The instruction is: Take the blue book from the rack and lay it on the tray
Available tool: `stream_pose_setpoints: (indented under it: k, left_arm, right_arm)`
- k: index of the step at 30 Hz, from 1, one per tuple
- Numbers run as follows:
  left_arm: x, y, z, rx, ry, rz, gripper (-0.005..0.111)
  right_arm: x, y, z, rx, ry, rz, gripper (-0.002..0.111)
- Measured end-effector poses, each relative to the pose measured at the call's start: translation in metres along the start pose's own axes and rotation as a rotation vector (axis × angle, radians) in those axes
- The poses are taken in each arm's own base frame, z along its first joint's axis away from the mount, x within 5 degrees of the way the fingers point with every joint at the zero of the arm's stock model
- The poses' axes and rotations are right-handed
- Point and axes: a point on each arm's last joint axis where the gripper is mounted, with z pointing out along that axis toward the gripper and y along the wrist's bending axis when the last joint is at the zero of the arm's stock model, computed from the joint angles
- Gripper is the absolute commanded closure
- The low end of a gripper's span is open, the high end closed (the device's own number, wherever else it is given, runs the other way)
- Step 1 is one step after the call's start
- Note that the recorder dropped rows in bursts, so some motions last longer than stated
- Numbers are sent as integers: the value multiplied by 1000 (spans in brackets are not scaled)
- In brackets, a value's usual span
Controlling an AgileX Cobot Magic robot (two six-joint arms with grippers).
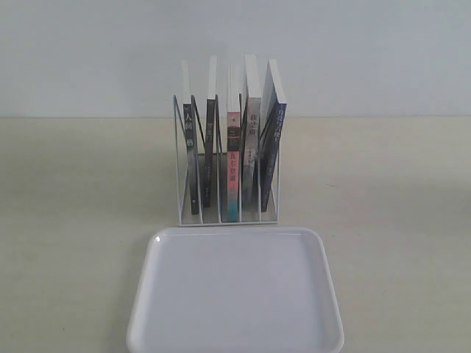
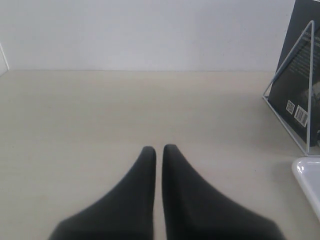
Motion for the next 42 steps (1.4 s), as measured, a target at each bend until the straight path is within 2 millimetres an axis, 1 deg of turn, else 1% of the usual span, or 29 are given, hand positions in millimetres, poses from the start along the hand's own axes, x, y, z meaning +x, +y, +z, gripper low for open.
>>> stream_pose_setpoints:
  k: [4, 7, 12, 16, 19, 29, 35, 42]
  left_arm:
    - [0, 0, 0, 0, 0, 0, 103]
    - [0, 0, 0, 0, 0, 0, 103]
    - [0, 0, 0, 0, 0, 0, 103]
    - [0, 0, 0, 0, 0, 0, 103]
    - [0, 0, 0, 0, 0, 0, 103]
    - [0, 0, 0, 0, 0, 0, 103]
    - [0, 0, 0, 0, 0, 0, 103]
    - [0, 0, 0, 0, 0, 0, 103]
  right_arm:
    - [0, -11, 7, -44, 38, 42, 66]
    - [6, -20, 20, -47, 93, 55, 66]
    - [32, -27, 51, -7, 226, 30, 66]
    - [48, -28, 65, 11, 301, 7, 66]
    - [52, -28, 68, 15, 319, 0, 66]
    - [53, -27, 70, 0, 325, -15, 66]
    - [60, -24, 83, -10, 360, -14, 66]
    - [60, -23, 86, -13, 353, -14, 66]
